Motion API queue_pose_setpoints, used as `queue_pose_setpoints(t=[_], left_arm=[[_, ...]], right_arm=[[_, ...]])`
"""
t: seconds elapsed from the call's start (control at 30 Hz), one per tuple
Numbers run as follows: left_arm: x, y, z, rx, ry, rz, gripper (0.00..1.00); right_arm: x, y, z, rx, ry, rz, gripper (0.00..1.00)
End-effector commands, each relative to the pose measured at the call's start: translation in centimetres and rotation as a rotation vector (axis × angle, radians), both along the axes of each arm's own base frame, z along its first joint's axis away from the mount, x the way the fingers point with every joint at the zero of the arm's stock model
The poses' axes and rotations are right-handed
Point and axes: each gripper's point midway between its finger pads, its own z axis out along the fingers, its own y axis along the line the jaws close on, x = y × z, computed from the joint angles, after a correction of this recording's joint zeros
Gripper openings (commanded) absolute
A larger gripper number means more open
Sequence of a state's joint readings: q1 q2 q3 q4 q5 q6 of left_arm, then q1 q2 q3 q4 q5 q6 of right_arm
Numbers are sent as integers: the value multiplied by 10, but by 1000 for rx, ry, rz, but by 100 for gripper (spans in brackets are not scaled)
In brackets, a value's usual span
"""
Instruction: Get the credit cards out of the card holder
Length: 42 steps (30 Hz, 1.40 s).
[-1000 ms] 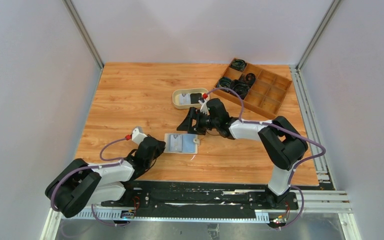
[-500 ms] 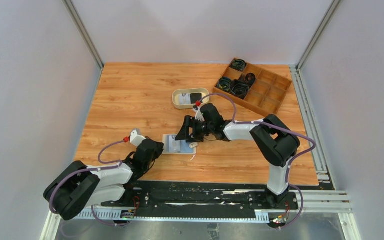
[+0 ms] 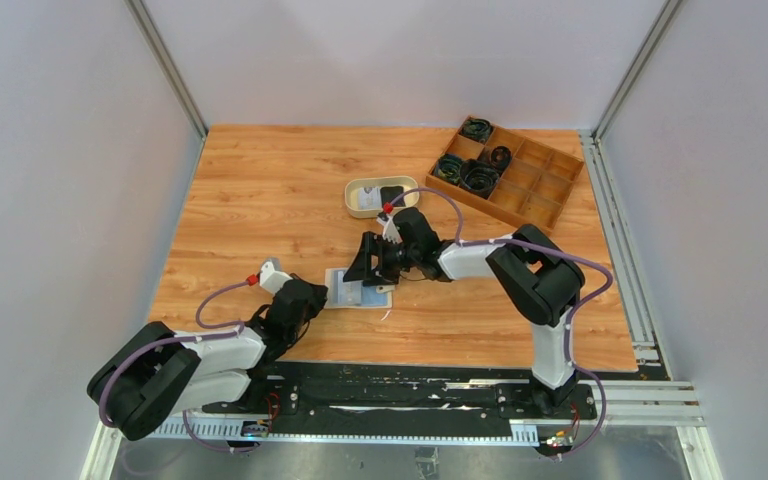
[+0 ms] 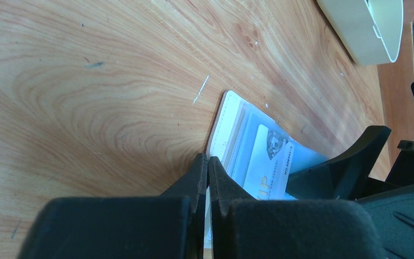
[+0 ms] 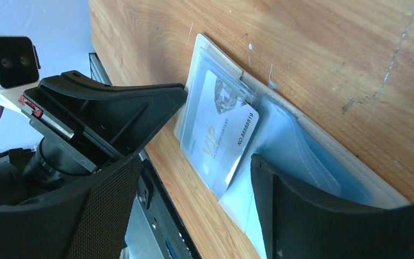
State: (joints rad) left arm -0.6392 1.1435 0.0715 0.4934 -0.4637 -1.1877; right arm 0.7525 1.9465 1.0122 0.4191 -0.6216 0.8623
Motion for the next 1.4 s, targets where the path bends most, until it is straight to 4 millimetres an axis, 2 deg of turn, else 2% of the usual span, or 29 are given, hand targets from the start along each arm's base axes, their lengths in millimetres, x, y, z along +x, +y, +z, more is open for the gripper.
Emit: queue_pose_setpoints(t=[0.0, 0.27, 0.43, 0.63, 0.7, 0.77, 0.93, 1.3, 1.37], left_arm=[[-25, 27, -38, 154, 119, 11, 0], [-25, 27, -39, 155, 124, 11, 0], [-25, 27, -38, 156, 121, 9, 0], [-26, 28, -38, 153, 119, 10, 0], [-26, 28, -38, 152, 117, 9, 0], [-26, 27, -37, 151, 115, 8, 0], [-27, 28, -37, 153, 116, 9, 0], [-29, 31, -38, 160, 120, 12, 0], [-29, 32, -38, 162, 121, 16, 0]], right_arm=[[-11, 5, -16, -28, 72, 11, 79], [-15, 15, -10, 60, 122, 9, 78], [-16, 19, -6, 117, 138, 9, 73], [-18, 14, -4, 117, 122, 3, 55], [-17, 11, -5, 113, 116, -8, 48], [-17, 10, -7, 116, 121, -10, 36], [-17, 10, -5, 126, 115, -12, 17], [-16, -2, -6, 121, 102, -24, 9], [-17, -6, -7, 116, 97, -24, 4]])
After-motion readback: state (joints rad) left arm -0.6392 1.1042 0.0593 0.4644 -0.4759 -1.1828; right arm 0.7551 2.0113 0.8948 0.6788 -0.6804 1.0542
